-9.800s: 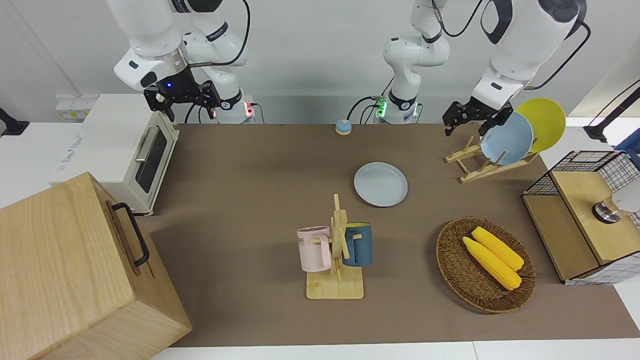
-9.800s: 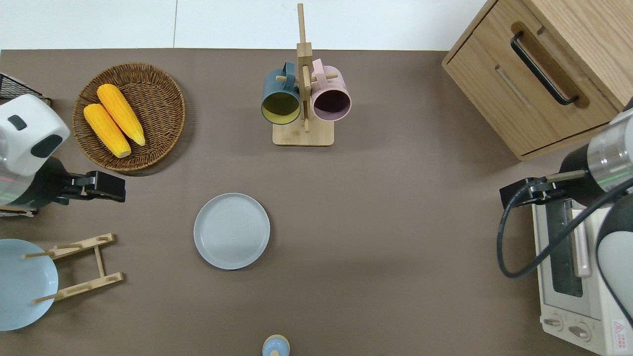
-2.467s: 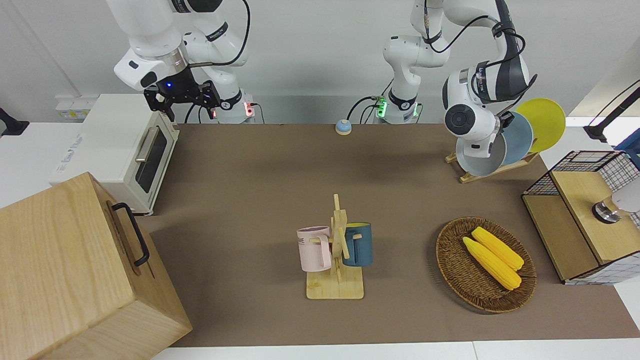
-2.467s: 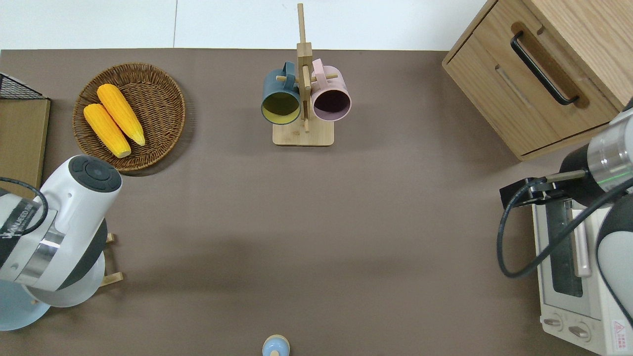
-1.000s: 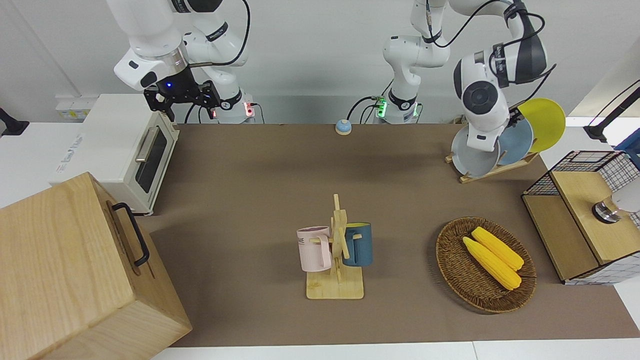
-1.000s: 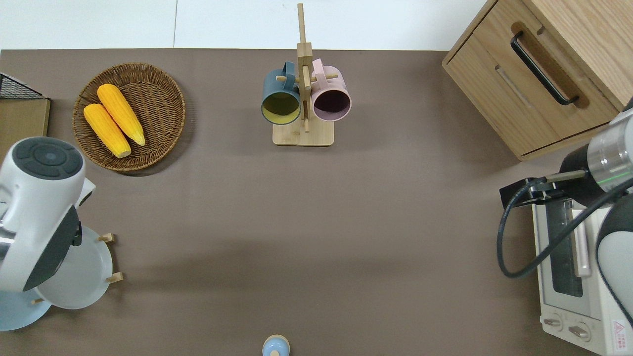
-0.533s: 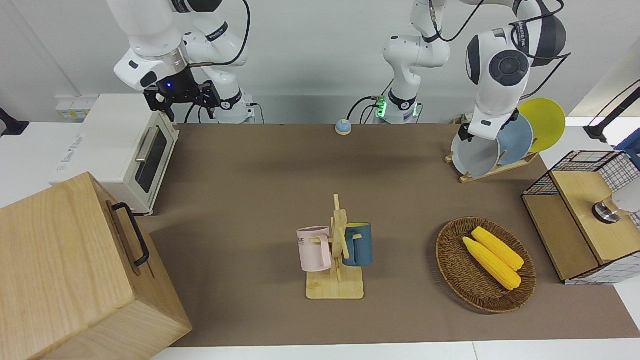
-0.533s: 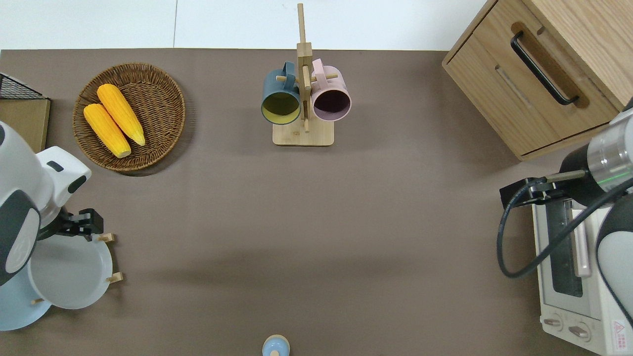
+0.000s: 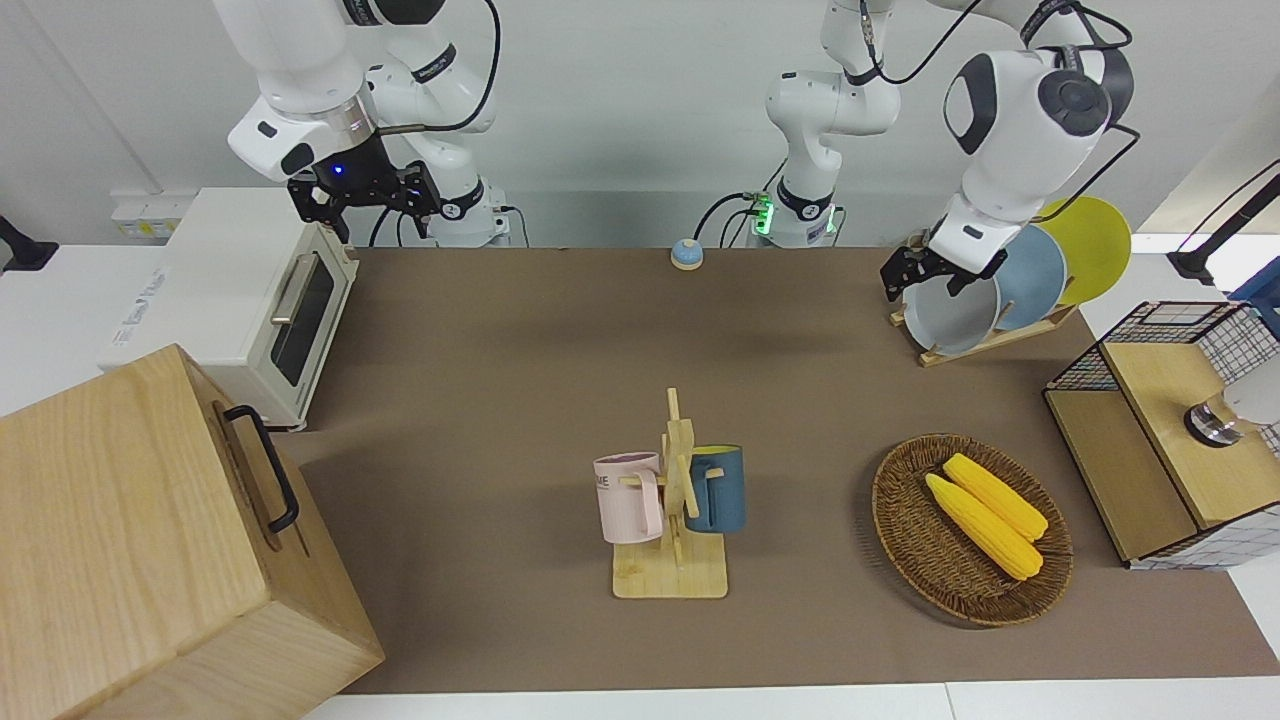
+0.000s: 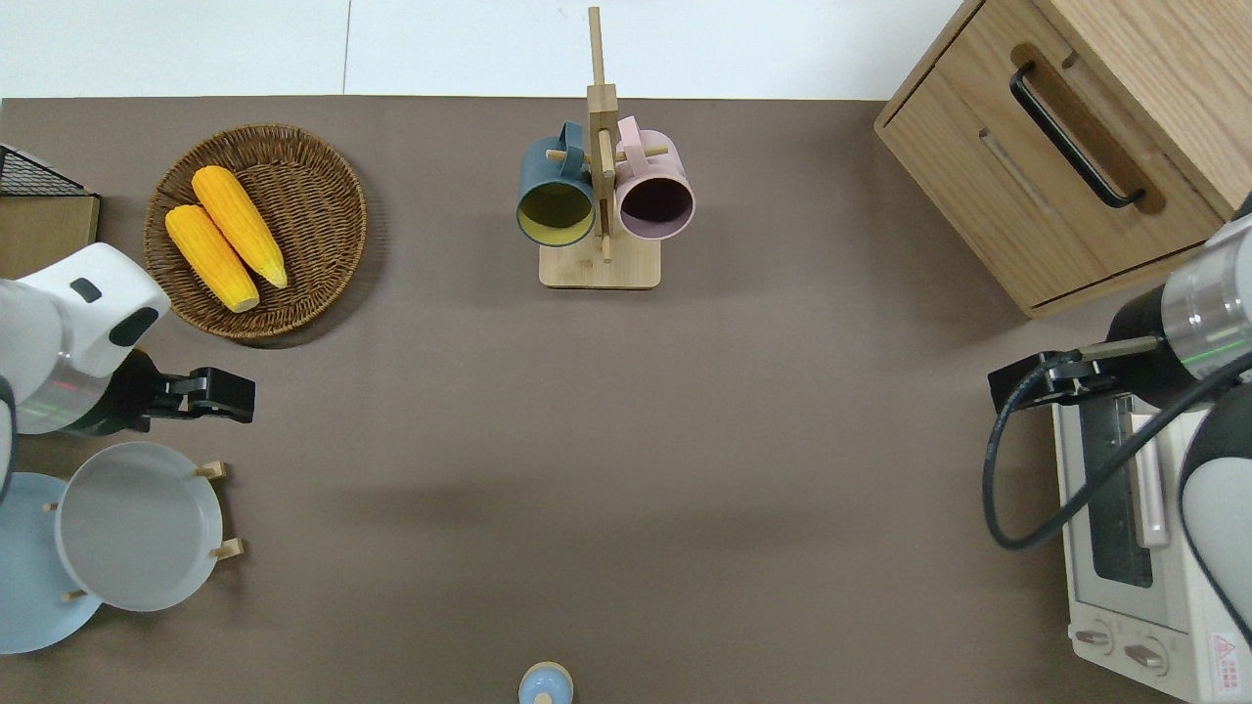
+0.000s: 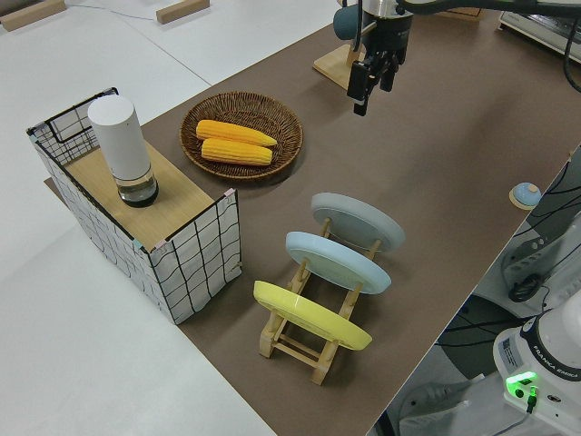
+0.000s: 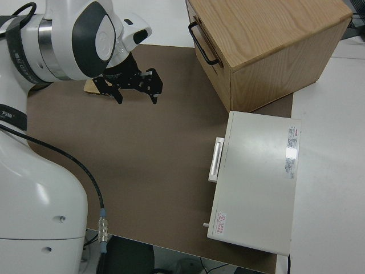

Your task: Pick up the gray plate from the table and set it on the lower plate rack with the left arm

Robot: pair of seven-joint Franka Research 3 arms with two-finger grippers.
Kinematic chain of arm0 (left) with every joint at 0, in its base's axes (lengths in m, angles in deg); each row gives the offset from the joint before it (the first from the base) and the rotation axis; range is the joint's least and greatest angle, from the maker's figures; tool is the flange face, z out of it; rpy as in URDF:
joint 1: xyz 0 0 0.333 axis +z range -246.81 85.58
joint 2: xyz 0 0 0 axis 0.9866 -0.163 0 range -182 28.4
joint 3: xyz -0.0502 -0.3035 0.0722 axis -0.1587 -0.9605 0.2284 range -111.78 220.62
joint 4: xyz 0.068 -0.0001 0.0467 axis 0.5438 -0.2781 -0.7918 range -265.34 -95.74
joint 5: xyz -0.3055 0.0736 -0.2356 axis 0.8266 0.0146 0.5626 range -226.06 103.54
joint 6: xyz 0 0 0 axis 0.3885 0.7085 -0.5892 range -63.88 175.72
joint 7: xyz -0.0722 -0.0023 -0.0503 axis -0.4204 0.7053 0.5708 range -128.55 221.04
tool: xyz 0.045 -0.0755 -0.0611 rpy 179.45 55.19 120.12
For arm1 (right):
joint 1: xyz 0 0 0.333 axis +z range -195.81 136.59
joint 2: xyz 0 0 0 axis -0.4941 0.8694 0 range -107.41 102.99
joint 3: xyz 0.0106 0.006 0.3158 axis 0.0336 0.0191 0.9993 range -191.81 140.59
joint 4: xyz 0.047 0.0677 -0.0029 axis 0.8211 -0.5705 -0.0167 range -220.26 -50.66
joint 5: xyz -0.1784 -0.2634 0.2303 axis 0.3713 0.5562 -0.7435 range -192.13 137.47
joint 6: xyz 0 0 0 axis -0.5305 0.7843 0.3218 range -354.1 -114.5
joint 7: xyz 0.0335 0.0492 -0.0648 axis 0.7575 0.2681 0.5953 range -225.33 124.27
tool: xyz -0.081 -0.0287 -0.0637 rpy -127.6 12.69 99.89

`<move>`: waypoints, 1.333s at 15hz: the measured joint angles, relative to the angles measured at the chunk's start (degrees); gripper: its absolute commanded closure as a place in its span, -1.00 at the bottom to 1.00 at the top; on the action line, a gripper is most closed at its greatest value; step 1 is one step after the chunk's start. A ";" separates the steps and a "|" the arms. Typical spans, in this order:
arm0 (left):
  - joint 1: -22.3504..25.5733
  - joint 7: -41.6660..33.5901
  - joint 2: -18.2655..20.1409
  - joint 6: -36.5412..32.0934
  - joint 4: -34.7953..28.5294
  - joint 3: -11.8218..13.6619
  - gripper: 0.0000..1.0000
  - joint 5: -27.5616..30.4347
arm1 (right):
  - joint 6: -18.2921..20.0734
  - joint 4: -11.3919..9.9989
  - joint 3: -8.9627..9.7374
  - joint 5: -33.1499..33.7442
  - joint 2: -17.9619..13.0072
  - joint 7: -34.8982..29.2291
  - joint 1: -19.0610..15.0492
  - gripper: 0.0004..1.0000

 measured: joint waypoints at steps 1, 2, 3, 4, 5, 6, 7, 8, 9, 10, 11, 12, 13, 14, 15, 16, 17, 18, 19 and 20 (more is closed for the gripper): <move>0.01 -0.11 0.02 0.01 1.57 0.00 -0.99 0.25 | 0.00 0.00 0.00 0.00 0.00 0.00 0.00 -0.97; 0.01 -0.16 0.06 -0.01 3.26 -0.01 -1.00 0.43 | 0.00 0.00 0.00 0.00 0.00 0.00 0.00 -0.97; 0.01 -0.19 0.10 -0.02 4.56 -0.04 -1.00 0.53 | 0.00 0.00 0.00 0.00 0.00 0.00 0.00 -0.97; 0.01 -0.21 0.13 -0.02 5.65 -0.10 -1.00 0.64 | 0.00 0.00 0.00 0.00 0.00 0.00 0.00 -0.97; 0.01 -0.21 0.14 -0.02 6.63 -0.20 -0.99 0.70 | 0.00 0.00 0.00 0.00 0.00 0.00 0.00 -0.97; 0.01 -0.21 0.14 -0.02 7.47 -0.36 -0.99 0.72 | 0.00 0.00 0.00 0.00 0.00 0.00 0.00 -0.97; 0.01 -0.21 0.14 -0.02 8.03 -0.54 -1.00 0.76 | 0.00 0.00 0.00 0.00 0.00 0.00 0.00 -0.97; 0.01 -0.21 0.14 -0.02 8.38 -0.69 -1.00 0.77 | 0.00 0.00 0.00 0.00 0.00 0.00 0.00 -0.97; 0.01 -0.21 0.14 -0.02 8.60 -0.80 -1.00 0.77 | 0.00 0.00 0.00 0.00 0.00 0.00 0.00 -0.97; 0.01 -0.22 0.13 -0.03 8.64 -0.87 -0.99 0.77 | 0.00 0.00 0.00 0.00 0.00 0.00 0.00 -0.97; 0.01 -0.24 0.10 -0.04 8.64 -0.93 -1.00 0.77 | 0.00 0.00 0.00 0.00 0.00 0.00 0.00 -0.97; 0.01 -0.25 0.07 -0.06 8.64 -0.96 -1.00 0.77 | 0.00 0.00 0.00 0.00 0.00 0.00 0.00 -0.97; 0.01 -0.28 0.04 -0.08 8.64 -0.96 -0.99 0.77 | 0.00 0.00 0.00 0.00 0.00 0.00 0.00 -0.97; 0.01 -0.30 0.02 -0.13 8.64 -0.96 -0.99 0.77 | 0.00 0.00 0.00 0.00 0.00 0.00 0.00 -0.97; 0.01 -0.30 0.02 -0.17 8.64 -0.96 -1.00 0.77 | 0.00 0.00 0.00 0.00 0.00 0.00 0.00 -0.97; 0.01 -0.30 0.01 -0.29 8.64 -0.96 -1.00 0.77 | 0.00 0.00 0.00 0.00 0.00 0.00 0.00 -0.97; 0.01 -0.30 0.00 -0.35 8.64 -0.99 -1.00 0.77 | 0.00 0.00 0.00 0.00 0.00 0.00 0.00 -0.97; 0.23 -0.30 -0.09 -0.39 8.64 -1.11 -1.00 0.77 | 0.00 0.00 0.00 0.00 0.00 0.00 0.00 -0.97; 1.33 -0.30 -0.18 -0.40 8.64 -2.15 -1.00 0.77 | 0.00 0.00 0.00 0.00 0.00 0.00 0.00 -0.97; 3.34 -0.30 -0.28 -0.40 8.64 -4.17 -1.00 0.76 | 0.00 0.00 0.00 0.00 0.00 0.00 0.00 -0.97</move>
